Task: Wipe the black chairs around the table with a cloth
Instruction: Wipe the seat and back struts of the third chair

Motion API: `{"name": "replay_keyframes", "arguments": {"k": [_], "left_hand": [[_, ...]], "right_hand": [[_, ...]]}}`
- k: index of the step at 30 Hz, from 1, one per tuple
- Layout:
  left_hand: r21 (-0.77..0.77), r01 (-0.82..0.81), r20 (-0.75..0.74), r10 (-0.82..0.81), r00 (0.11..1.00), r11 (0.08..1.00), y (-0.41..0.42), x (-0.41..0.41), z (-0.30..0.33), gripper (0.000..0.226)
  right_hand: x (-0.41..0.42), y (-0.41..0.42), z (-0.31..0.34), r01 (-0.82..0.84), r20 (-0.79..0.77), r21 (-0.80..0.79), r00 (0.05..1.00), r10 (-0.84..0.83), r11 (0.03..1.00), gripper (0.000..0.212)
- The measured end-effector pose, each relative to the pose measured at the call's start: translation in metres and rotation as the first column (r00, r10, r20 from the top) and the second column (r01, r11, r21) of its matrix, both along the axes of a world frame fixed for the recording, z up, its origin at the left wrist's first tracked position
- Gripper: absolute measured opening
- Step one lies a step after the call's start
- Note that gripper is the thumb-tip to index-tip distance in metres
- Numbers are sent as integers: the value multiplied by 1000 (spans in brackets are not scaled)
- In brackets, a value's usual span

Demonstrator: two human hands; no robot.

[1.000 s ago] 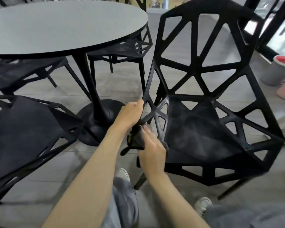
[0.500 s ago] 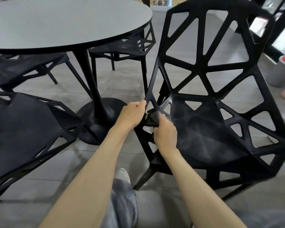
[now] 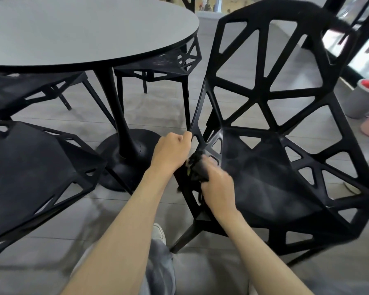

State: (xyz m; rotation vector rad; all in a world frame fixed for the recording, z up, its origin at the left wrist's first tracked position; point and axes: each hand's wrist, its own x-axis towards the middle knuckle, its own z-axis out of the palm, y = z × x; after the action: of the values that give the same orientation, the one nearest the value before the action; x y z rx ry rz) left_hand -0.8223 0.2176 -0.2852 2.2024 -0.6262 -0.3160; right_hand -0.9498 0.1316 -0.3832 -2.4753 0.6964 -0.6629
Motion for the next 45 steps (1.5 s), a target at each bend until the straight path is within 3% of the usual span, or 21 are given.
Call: {"name": "replay_keyframes", "arguments": {"k": [4,8,12,16,19,23,30,35,39,43,45], "left_hand": [[-24,25,-19,-26,999,999,0,-2,-2,50],[-2,24,-2,-24,1000,1000,-2,-2,0,51],[15,1,0,-1,1000,1000,-3,-5,4,53],[-20,40,-72,-41,997,999,-9,-13,6,52],[-43,16,-125,-21,992,999,-13,-22,12,64],[-116,-33,-134,18,991,993,-16,-12,11,41],[-124,-77,-138,59,989,989,-21,-3,5,46],[-68,12,-146,-22,989,998,-24,-4,7,37],[-12,72,-192,-73,979,997,-32,-4,2,73],[-45,63,-258,-73,963,997,-40,-9,4,85],[-63,54,-295,-70,953,997,-45,-9,11,78]], "right_hand": [[39,-19,14,304,-1,282,949,-316,910,28],[42,-32,17,291,-41,340,955,-295,894,25],[2,-24,22,89,-97,250,993,-67,964,37],[-50,-2,20,11,-199,187,980,27,982,53],[-59,10,9,68,-167,153,985,-42,986,54],[-28,1,-6,104,-86,128,992,-94,986,49],[40,-47,-9,243,64,240,962,-265,940,33],[39,-83,-11,155,-69,37,986,-153,987,29],[6,-101,-16,197,-151,-35,968,-200,980,23],[-14,-94,-16,291,-257,-70,919,-299,954,21],[-13,-85,-13,254,-231,-77,936,-265,964,18]]}}
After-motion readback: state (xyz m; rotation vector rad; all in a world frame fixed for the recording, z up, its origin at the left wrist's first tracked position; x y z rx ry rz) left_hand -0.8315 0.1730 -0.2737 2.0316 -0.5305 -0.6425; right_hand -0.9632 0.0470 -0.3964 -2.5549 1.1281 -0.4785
